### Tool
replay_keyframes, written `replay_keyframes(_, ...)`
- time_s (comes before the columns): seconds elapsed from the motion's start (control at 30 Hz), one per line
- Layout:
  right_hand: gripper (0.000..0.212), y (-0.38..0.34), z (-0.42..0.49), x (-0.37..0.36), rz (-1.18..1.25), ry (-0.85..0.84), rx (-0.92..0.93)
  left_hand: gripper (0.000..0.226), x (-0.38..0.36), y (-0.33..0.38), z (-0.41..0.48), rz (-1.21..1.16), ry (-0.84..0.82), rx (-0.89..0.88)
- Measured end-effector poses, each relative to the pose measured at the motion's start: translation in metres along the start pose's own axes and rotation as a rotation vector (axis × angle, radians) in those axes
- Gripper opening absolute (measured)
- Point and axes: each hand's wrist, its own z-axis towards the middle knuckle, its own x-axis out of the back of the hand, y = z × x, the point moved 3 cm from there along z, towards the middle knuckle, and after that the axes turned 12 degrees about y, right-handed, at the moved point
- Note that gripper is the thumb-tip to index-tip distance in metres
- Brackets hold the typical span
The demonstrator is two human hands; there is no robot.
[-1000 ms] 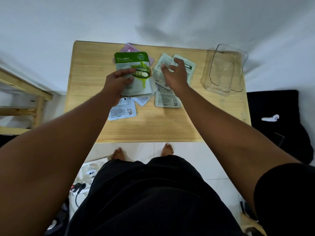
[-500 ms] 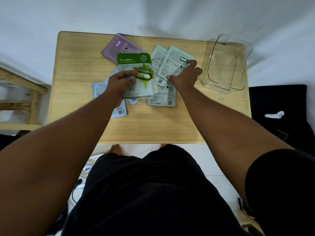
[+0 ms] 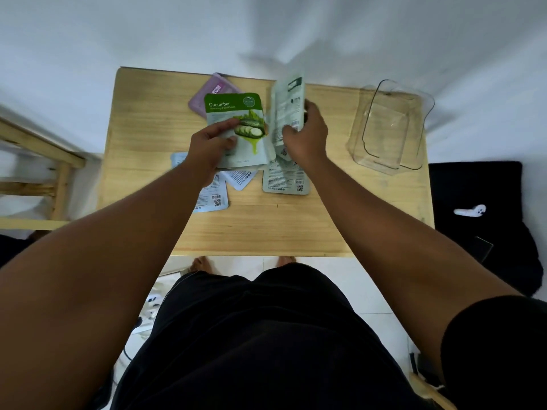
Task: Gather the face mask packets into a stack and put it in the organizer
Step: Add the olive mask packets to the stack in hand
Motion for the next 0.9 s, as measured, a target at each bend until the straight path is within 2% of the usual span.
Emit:
replay_keyframes(0.03, 0.053, -0.009, -0.007, -0.003, -0.015, -0.018, 0.063, 0.043, 0.000, 0.003, -0.002, -0.003, -0.004, -0.006)
replay_keyframes(0.1, 0.049, -0.023, -0.020, -0.011, -0.025, -0.068, 0.166, 0.038, 0.000, 0.008, -0.007, -0.023, 0.006, -0.007)
replay_keyframes(0.17, 0.052, -0.033, -0.031, -0.019, -0.085, -0.130, 0.279, 0.030, 0.000, 0.014, -0.012, -0.077, 0.018, 0.013)
replay_keyframes(0.37, 0.068, -0.050, -0.046, -0.025, -0.401, -0.219, 0.562, 0.034, 0.010, 0.023, -0.024, -0.152, 0.006, 0.018)
replay_keyframes(0.47, 0.074, -0.056, -0.054, -0.026, -0.521, -0.369, 0.699, 0.025, 0.024, 0.021, -0.023, -0.122, 0.027, 0.001)
replay_keyframes(0.53, 0.068, -0.054, -0.058, -0.026, -0.499, -0.450, 0.735, 0.017, 0.033, 0.017, -0.021, -0.086, 0.044, -0.013)
replay_keyframes(0.63, 0.044, -0.046, -0.053, -0.027, -0.247, -0.359, 0.570, 0.013, 0.044, 0.013, -0.018, -0.066, 0.068, -0.008)
replay_keyframes(0.7, 0.034, -0.042, -0.047, -0.031, -0.082, -0.284, 0.355, 0.014, 0.048, 0.011, -0.018, -0.067, 0.042, -0.003)
replay_keyframes(0.73, 0.030, -0.040, -0.044, -0.033, -0.015, -0.299, 0.221, 0.017, 0.049, 0.010, -0.019, -0.067, 0.022, -0.005)
replay_keyframes(0.8, 0.030, -0.035, -0.041, -0.040, 0.087, -0.380, 0.002, 0.028, 0.049, 0.009, -0.020, -0.077, -0.022, -0.026)
replay_keyframes(0.9, 0.035, -0.026, -0.040, -0.048, 0.137, -0.416, -0.062, 0.048, 0.049, 0.011, -0.019, -0.085, -0.048, -0.067)
